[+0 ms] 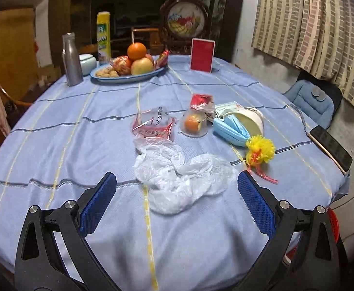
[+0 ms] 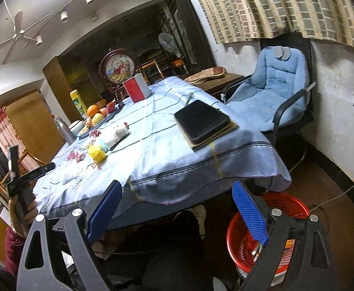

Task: Collect trash
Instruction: 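Bring both tools back over the table toward the plastic bag, then grasp the yellow pompom with the right tool while the left tool grasps the clear plastic bag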

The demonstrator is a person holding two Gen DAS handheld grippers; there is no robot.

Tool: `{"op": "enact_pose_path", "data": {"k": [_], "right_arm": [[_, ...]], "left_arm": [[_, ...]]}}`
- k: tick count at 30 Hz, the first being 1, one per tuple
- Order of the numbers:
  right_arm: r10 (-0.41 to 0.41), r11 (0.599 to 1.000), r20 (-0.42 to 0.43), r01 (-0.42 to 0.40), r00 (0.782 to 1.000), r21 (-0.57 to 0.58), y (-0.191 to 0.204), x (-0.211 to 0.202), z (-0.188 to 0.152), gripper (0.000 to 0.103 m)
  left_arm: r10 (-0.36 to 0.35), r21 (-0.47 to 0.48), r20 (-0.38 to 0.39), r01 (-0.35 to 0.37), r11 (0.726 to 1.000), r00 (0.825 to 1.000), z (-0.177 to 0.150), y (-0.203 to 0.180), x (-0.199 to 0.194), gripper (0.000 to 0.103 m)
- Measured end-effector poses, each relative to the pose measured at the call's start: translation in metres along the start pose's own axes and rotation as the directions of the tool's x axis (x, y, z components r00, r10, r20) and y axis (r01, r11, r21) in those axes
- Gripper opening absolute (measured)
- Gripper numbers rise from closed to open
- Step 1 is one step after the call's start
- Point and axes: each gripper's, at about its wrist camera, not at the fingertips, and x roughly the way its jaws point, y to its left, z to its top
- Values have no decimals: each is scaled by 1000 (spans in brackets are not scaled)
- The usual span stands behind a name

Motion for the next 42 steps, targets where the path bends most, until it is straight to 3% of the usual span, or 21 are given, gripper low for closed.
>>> {"op": "enact_pose_path", "data": {"k": [5, 11, 16, 21, 29, 34, 36, 39, 42], "right_arm": [[42, 998, -15, -43, 999, -47, 24, 11, 8, 91], [153, 979, -87, -162, 984, -121, 73, 50, 22, 92], [209, 950, -166, -240, 964, -201, 126, 99, 32, 92], [226, 934, -232, -278, 946, -226, 167, 149, 42, 91], [223, 929, -323, -300, 920, -215, 216, 219, 50, 69], [181, 942, -366, -268, 913, -203, 229, 251, 47, 64], [158, 946, -380, -250, 911, -208, 232, 261, 45, 57], [108, 957, -367, -197, 924, -214, 227, 267, 46, 30], [154, 965, -338, -215, 929, -150, 210, 256, 51, 26]], "left_arm": [[3, 34, -58, -1, 999, 998, 8, -11, 34, 96], [76, 116, -91, -65, 991, 993, 3, -15, 56, 96], [-8, 54, -119, 15, 998, 993, 2, -1, 57, 96], [-41, 63, -110, 49, 997, 993, 1, -2, 53, 96], [-75, 80, -57, 79, 994, 996, -2, -7, 44, 96], [-106, 62, -51, 109, 992, 993, -1, -4, 43, 96], [-117, 58, -54, 120, 991, 992, -1, -3, 44, 96], [-123, 53, -59, 126, 991, 991, 0, -4, 45, 96], [-124, 46, -66, 127, 991, 990, 0, -3, 46, 96]]}}
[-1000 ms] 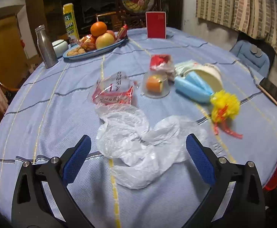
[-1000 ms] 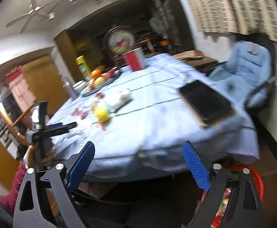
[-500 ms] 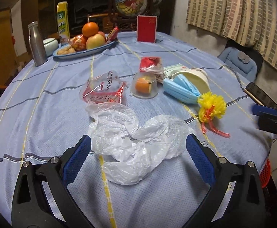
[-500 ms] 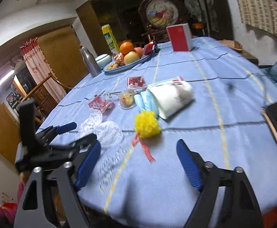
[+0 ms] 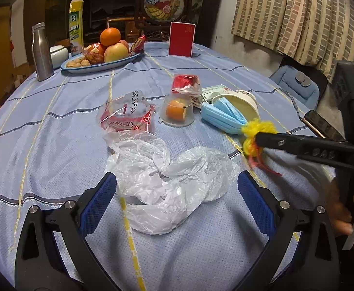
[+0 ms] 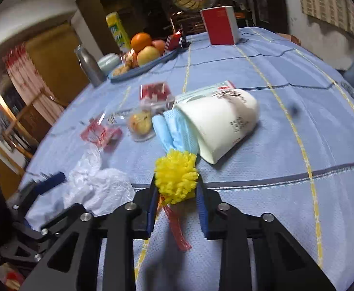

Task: Collect trash
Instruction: 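Grasp the yellow pompom with the right tool while the left tool grasps the clear plastic bag, then carry the bag and pompom to the red wastebasket and open both tools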

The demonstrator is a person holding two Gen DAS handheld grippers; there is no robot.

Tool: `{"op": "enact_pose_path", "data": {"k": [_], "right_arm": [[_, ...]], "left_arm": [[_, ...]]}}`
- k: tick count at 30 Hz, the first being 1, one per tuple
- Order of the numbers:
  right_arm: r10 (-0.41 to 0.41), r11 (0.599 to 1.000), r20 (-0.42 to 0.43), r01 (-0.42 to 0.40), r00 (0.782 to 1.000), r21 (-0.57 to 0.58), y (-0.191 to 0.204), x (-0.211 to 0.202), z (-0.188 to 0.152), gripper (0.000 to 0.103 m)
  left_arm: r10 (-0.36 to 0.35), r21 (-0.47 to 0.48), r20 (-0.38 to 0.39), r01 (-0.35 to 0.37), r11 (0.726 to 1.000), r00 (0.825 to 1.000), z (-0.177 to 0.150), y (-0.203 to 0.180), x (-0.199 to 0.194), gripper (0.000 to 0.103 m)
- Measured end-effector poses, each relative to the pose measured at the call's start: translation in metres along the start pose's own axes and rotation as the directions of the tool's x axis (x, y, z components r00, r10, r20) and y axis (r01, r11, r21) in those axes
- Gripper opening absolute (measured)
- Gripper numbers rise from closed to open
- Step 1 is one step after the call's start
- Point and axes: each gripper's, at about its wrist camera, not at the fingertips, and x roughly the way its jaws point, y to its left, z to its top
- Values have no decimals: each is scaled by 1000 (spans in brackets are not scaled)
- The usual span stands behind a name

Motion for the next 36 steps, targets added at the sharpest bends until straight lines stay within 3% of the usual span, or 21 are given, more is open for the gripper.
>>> {"op": "enact_pose_path", "data": {"k": [10, 23, 26, 28, 31, 36], "right_arm": [[65, 995, 108, -72, 992, 64, -31, -57, -18, 26], [87, 991, 150, -102, 985, 91, -56, -89, -36, 26], [80, 989, 169, -99, 982, 110, -65, -99, -39, 26], [75, 987, 182, -99, 980, 125, -72, -106, -41, 26], [66, 986, 202, -95, 977, 140, -81, -116, -45, 26], [57, 985, 232, -93, 971, 147, -88, -132, -49, 26]], "left_arm": [[5, -20, -51, -7, 1000, 999, 1, 2, 8, 96], [8, -87, -176, -24, 996, 984, 6, 13, 28, 95], [29, -58, -166, -39, 998, 986, 5, 7, 27, 83], [24, -42, -167, -32, 999, 986, 3, 1, 27, 66], [14, -27, -151, -18, 999, 988, 3, -9, 26, 50], [-22, 11, -86, 23, 1000, 996, 8, -29, 6, 48]]}}
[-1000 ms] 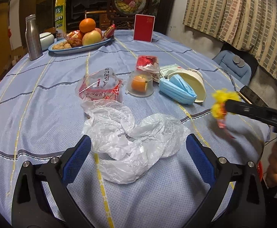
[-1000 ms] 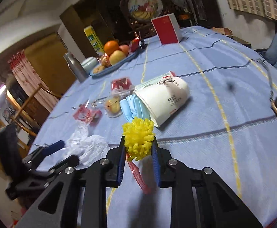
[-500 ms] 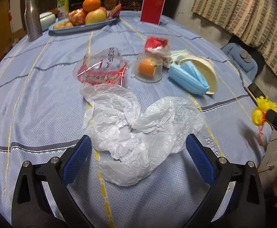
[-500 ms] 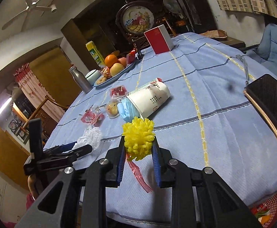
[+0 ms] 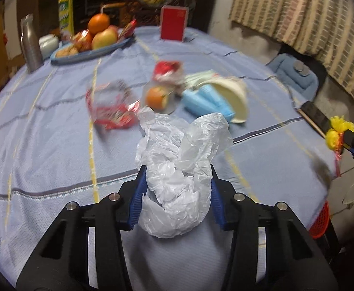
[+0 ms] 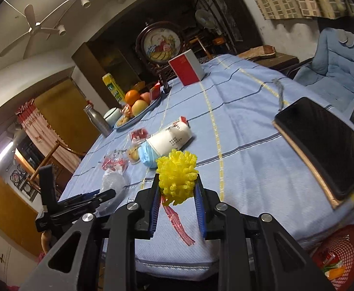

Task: Collect trash
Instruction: 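Carry the bag and pompom to the red wastebasket and open both tools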

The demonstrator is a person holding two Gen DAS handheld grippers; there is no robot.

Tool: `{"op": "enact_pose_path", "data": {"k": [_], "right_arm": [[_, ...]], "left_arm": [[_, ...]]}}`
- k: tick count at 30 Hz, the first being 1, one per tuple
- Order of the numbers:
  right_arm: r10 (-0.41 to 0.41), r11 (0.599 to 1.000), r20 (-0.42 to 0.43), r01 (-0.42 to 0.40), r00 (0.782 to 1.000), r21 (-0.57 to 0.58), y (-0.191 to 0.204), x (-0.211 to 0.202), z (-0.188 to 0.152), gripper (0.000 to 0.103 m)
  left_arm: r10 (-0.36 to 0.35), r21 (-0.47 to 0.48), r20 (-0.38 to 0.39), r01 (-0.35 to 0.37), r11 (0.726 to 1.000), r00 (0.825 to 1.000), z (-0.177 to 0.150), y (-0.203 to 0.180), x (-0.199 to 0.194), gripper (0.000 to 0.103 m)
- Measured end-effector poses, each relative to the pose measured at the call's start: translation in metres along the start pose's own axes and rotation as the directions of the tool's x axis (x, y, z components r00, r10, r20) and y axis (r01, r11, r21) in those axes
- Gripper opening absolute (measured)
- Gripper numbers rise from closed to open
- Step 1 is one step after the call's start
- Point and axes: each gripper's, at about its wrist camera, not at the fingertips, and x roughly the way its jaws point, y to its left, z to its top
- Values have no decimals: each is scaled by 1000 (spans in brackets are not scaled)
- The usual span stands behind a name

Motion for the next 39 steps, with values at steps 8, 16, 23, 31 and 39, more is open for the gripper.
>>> {"op": "enact_pose_path", "data": {"k": [8, 16, 23, 31, 39], "right_arm": [[-20, 1000, 50, 19, 999, 6, -12, -35, -5, 26], [-105, 994, 105, 101, 989, 39, -40, -90, -23, 26], [-240, 966, 113, 227, 964, 121, -91, -142, -58, 27], [-391, 882, -62, 394, 918, 258, -179, -133, -117, 39], [-412, 841, -26, 391, 911, 374, -215, -145, -131, 66]], "left_arm": [[-67, 69, 65, 63, 996, 996, 6, -41, -27, 48], [-164, 132, 73, 153, 979, 984, 6, -90, -33, 47], [-250, 216, 57, 233, 948, 967, 0, -142, -36, 47], [-333, 289, -12, 322, 901, 943, -8, -198, -26, 47], [-378, 368, -116, 393, 843, 919, -21, -254, -6, 47]]}}
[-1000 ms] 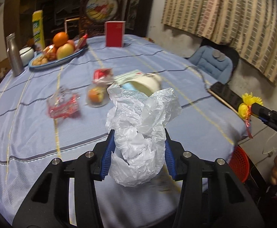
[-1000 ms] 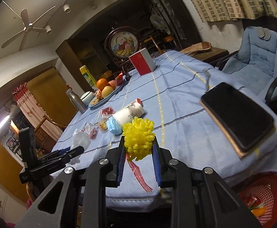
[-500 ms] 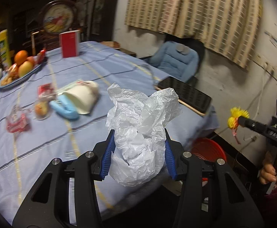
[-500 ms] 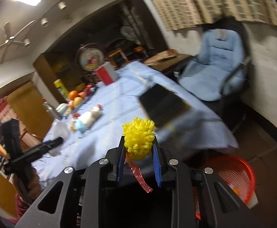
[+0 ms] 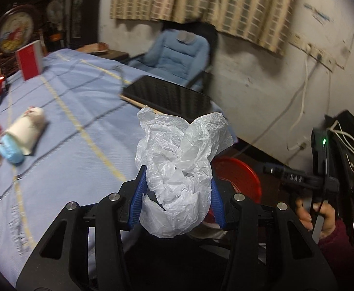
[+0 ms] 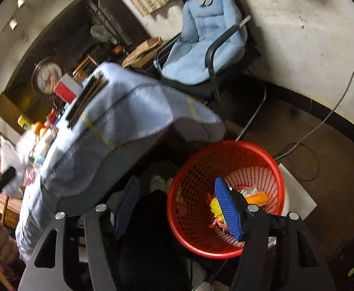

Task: Collect trash
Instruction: 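Carry the bag and pompom to the red wastebasket and open both tools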

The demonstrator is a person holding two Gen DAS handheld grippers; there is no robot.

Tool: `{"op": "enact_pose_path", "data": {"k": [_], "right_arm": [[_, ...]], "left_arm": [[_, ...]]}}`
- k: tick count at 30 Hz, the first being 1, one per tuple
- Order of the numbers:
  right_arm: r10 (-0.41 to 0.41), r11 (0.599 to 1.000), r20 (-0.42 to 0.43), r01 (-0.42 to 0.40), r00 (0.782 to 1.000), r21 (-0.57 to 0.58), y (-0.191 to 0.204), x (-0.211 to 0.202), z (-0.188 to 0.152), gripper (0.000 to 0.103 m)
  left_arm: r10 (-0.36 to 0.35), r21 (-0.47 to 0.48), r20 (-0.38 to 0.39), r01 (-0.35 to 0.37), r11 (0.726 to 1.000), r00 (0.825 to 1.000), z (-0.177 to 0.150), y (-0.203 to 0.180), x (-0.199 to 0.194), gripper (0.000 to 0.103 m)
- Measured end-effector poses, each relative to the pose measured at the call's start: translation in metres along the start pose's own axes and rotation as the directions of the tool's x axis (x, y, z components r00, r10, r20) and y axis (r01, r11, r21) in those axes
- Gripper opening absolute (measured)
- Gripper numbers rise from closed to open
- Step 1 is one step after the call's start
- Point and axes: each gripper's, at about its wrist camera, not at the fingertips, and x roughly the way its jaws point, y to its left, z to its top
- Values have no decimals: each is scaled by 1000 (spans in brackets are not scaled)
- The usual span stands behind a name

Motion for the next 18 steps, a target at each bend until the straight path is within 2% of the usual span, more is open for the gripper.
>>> {"op": "enact_pose_path", "data": {"k": [2, 9, 15, 18], "right_arm": [[-6, 1000, 33, 5, 999, 15, -6, -7, 3, 71], [-11, 998, 67, 7, 998, 69, -30, -21, 3, 72], [-13, 995, 81, 5, 997, 98, -50, -29, 2, 72], [-11, 993, 80, 2, 997, 117, -59, -29, 1, 72]], "left_arm": [[-32, 27, -26, 32, 999, 999, 1, -16, 13, 47], [-101, 118, -114, 114, 986, 988, 2, -63, 57, 47], [-147, 169, -197, 182, 969, 969, 4, -104, 102, 47], [-151, 185, -236, 197, 963, 960, 4, -122, 126, 51]]}}
